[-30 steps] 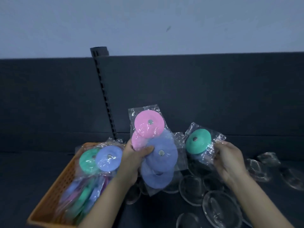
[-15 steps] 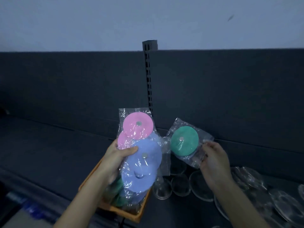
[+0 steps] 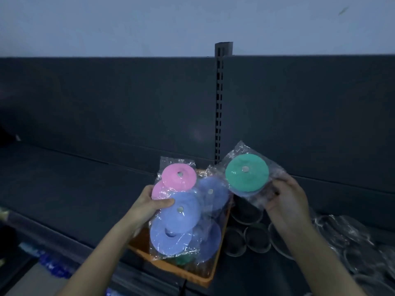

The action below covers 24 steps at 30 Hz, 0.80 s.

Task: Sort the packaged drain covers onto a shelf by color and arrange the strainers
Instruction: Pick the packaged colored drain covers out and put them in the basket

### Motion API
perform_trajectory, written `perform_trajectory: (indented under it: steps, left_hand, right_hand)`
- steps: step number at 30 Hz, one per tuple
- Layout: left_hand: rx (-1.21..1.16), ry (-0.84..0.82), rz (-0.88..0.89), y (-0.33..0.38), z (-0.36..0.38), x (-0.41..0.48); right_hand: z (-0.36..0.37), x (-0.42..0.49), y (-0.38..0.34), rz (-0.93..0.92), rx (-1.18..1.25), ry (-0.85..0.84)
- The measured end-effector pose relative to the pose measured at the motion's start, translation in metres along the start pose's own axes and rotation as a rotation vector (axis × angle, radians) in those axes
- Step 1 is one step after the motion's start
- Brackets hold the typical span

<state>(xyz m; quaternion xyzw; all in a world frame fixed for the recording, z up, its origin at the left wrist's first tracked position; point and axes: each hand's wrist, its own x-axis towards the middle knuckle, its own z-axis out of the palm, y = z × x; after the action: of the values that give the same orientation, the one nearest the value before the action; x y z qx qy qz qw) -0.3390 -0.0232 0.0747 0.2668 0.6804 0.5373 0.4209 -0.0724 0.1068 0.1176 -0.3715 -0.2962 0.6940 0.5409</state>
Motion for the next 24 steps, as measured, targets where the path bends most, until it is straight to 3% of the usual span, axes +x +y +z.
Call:
perform_trajectory:
  steps: [3, 6, 8, 9, 11, 12, 15, 19, 24]
  left_hand:
    - [0.179, -0.043, 0.041, -0.008, -0.005, 0.007]
    - [0.719, 0.029, 0.092, -0.01, -0.008, 0.015]
    - [1.0, 0.149, 0.156, -0.011, -0.008, 0.016]
    - [1.077, 0.186, 0.182, -0.011, -0.007, 0.016]
    - [1.053, 0.168, 0.209, -0.015, -0.011, 0.019]
    - [0.941, 0.117, 0.204, -0.018, -0.014, 0.021]
    - [0.658, -0.063, 0.308, -0.032, -0.022, 0.026]
    - [0.771, -0.089, 0.429, -0.043, -0.018, 0.028]
    - [0.922, -0.045, 0.449, -0.049, -0.014, 0.029]
  right_hand:
    - [0.016, -0.002, 0.013, 0.017, -0.031, -0.026]
    - [0.031, -0.003, 0.05, 0.136, -0.137, -0.022]
    - [0.033, -0.007, 0.077, 0.067, -0.413, 0.037]
    - [0.034, -0.011, 0.087, -0.053, -0.647, 0.054]
    - [0.03, -0.019, 0.102, -0.343, -1.081, 0.012]
    - [0.027, -0.021, 0.107, -0.411, -1.182, -0.025]
    - [0.029, -0.025, 0.113, -0.344, -1.157, -0.122]
    - [0.031, -0.028, 0.137, -0.42, -1.394, -0.221]
    - [0.011, -0.018, 0.159, -0.362, -1.605, -0.167]
